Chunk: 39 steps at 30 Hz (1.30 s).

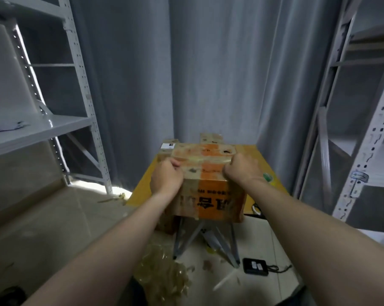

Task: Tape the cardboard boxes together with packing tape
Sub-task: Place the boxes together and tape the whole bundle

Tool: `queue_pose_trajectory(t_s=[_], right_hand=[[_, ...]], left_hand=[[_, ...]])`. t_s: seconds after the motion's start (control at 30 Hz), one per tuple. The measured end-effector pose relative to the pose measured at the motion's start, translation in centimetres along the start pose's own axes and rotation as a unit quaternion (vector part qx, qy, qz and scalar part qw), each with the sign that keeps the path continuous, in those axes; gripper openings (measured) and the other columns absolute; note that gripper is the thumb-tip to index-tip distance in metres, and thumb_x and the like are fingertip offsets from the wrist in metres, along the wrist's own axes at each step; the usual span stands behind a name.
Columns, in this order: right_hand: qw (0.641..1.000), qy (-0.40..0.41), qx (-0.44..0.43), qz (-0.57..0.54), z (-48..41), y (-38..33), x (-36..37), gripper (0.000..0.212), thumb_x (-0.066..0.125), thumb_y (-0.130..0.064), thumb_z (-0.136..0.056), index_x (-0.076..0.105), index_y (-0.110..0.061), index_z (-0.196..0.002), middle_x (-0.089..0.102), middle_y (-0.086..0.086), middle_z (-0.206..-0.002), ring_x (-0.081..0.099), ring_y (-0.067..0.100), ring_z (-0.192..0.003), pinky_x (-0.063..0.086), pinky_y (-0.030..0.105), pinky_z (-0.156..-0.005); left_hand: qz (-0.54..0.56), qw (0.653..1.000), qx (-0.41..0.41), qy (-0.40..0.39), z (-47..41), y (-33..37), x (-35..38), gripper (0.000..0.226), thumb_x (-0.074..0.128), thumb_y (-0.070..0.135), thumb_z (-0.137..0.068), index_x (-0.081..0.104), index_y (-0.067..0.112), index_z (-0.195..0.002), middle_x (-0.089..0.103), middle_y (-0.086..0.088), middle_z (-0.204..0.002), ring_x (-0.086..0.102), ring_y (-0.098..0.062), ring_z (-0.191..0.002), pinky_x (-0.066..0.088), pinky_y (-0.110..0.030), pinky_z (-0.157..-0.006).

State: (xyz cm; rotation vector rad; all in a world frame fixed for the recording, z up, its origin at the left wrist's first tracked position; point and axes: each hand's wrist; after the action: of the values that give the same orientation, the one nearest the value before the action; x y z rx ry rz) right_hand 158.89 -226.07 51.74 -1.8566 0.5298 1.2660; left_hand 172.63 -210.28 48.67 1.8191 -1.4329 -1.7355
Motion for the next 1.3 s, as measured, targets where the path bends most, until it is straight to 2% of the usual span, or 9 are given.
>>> queue_pose_trajectory(t_s=[0.2, 0.3, 0.37, 0.57, 0.7, 0.9, 1.07, 1.17, 1.3], right_hand=[[0.990, 0.089, -0.020, -0.105, -1.5, 2.6, -0.1, 0.045, 0.045, -0.039, -0.103, 0.057, -0.014, -0.067, 0.069, 0.018, -0.087, 0.061, 0.040, -0.086, 0.047, 0.041, -0.072], [0.990, 0.099, 0.023, -0.094, -2.8, 5.7, 0.3, 0.044, 0.043, -0.034, -0.103, 0.060, -0.011, -0.069, 0.064, 0.011, -0.077, 0.058, 0.037, -0.079, 0.043, 0.038, -0.065], [0.995, 0.071, 0.048, -0.052, -3.8, 8.0, 1.1, 0.037, 0.046, -0.028, -0.101, 0.060, -0.011, -0.071, 0.061, 0.009, -0.077, 0.057, 0.036, -0.079, 0.044, 0.036, -0.064], [0.993, -0.051, 0.104, 0.020, -6.8, 13.4, 3.7, 0.028, 0.050, -0.026, -0.104, 0.063, -0.009, -0.121, 0.064, 0.017, -0.128, 0.057, 0.039, -0.118, 0.049, 0.043, -0.099], [0.986, -0.099, 0.116, 0.067, -7.9, 14.6, 5.4, 0.044, 0.048, -0.029, -0.100, 0.054, -0.013, -0.140, 0.052, 0.012, -0.145, 0.028, 0.043, -0.145, 0.039, 0.052, -0.110], [0.983, -0.113, 0.123, 0.078, -8.2, 14.3, 6.9, 0.051, 0.050, -0.036, -0.102, 0.048, -0.018, -0.149, 0.034, 0.019, -0.157, 0.024, 0.046, -0.148, 0.030, 0.053, -0.118], [0.990, -0.047, 0.132, 0.003, -8.5, 14.5, 7.6, 0.039, 0.053, -0.034, -0.104, 0.056, -0.015, -0.138, 0.052, 0.022, -0.146, 0.044, 0.044, -0.136, 0.037, 0.051, -0.110], [0.992, 0.023, 0.101, -0.075, -8.2, 13.5, 6.6, 0.041, 0.056, -0.041, -0.105, 0.059, -0.013, -0.135, 0.067, 0.018, -0.129, 0.057, 0.041, -0.123, 0.042, 0.043, -0.097], [0.961, 0.156, 0.030, -0.225, -6.8, 10.3, 3.2, 0.037, 0.055, -0.050, -0.102, 0.064, -0.018, -0.119, 0.071, 0.012, -0.114, 0.064, 0.039, -0.109, 0.050, 0.042, -0.085]], left_hand=[[-0.112, 0.991, 0.072, -0.007, -0.3, 2.2, 0.7, 0.023, 0.054, 0.028, -0.100, 0.074, 0.030, -0.110, 0.063, -0.003, -0.138, 0.052, -0.037, -0.127, 0.038, -0.049, -0.114], [-0.078, 0.987, 0.125, -0.063, -0.7, 4.0, 2.2, 0.018, 0.054, 0.027, -0.100, 0.070, 0.034, -0.104, 0.072, 0.002, -0.118, 0.063, -0.027, -0.114, 0.050, -0.041, -0.095], [-0.065, 0.982, 0.139, -0.107, -1.1, 5.0, 3.6, 0.017, 0.054, 0.029, -0.100, 0.069, 0.033, -0.107, 0.070, 0.005, -0.117, 0.063, -0.025, -0.114, 0.049, -0.046, -0.100], [-0.178, 0.956, 0.119, -0.200, -2.3, 8.8, 8.4, 0.071, 0.050, 0.074, -0.090, 0.056, 0.024, -0.141, 0.051, -0.007, -0.152, 0.042, -0.039, -0.143, 0.030, -0.068, -0.116], [-0.236, 0.932, 0.062, -0.267, -2.6, 11.6, 10.7, 0.113, 0.046, 0.092, -0.078, 0.028, 0.019, -0.163, 0.014, -0.024, -0.170, 0.006, -0.054, -0.154, 0.014, -0.074, -0.118], [-0.274, 0.919, 0.009, -0.281, -2.5, 12.1, 12.1, 0.103, 0.046, 0.075, -0.089, 0.000, 0.025, -0.166, -0.015, -0.024, -0.170, -0.019, -0.058, -0.150, -0.009, -0.089, -0.103], [-0.250, 0.929, 0.019, -0.273, -2.1, 11.4, 11.7, 0.100, 0.043, 0.078, -0.089, 0.006, 0.024, -0.166, -0.010, -0.024, -0.171, -0.017, -0.057, -0.152, -0.010, -0.088, -0.104], [-0.172, 0.946, 0.060, -0.269, -2.6, 10.8, 11.0, 0.097, 0.041, 0.083, -0.089, 0.029, 0.021, -0.162, 0.015, -0.020, -0.171, 0.005, -0.052, -0.155, 0.009, -0.075, -0.119], [0.033, 0.971, 0.060, -0.230, -2.9, 10.0, 9.4, 0.034, 0.051, 0.057, -0.100, 0.067, 0.031, -0.116, 0.059, -0.001, -0.146, 0.039, -0.040, -0.147, 0.018, -0.066, -0.122]])
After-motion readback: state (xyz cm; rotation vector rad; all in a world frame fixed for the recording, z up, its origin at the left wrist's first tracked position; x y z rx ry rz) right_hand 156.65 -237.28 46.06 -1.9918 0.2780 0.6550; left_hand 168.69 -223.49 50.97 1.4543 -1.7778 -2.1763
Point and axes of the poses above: each hand's wrist, its own z-axis away from the middle knuckle, its own x-axis out of the palm, y = z × x
